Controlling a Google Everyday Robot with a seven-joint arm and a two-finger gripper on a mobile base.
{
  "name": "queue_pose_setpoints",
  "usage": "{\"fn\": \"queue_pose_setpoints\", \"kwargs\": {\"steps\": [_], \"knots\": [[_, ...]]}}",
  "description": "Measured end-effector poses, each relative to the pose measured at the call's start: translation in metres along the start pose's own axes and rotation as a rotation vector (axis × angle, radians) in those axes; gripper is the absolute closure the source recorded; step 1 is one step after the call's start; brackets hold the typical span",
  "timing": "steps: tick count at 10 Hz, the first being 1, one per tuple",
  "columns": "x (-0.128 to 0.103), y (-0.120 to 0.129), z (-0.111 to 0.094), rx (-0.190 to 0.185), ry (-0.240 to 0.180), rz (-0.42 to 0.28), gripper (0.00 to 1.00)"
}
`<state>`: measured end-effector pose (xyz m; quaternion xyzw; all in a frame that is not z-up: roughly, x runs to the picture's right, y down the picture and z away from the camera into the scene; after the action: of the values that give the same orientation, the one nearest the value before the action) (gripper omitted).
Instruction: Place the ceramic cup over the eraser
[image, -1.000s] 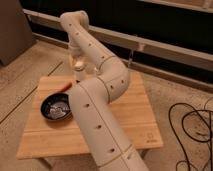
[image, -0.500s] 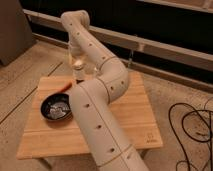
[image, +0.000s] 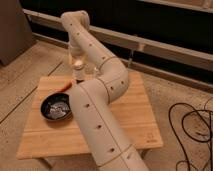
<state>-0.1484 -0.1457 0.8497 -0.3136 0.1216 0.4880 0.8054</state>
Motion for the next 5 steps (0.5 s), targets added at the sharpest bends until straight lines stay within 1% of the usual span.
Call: {"fn": "queue_pose_setpoints", "kwargs": {"steps": [4,5], "knots": [[0.0001,0.0004,0.0006,0.000,0.001,-0.001,1.00],[0.0003,0.0003,0.0003,0.006,0.004,-0.002,1.00]]}}
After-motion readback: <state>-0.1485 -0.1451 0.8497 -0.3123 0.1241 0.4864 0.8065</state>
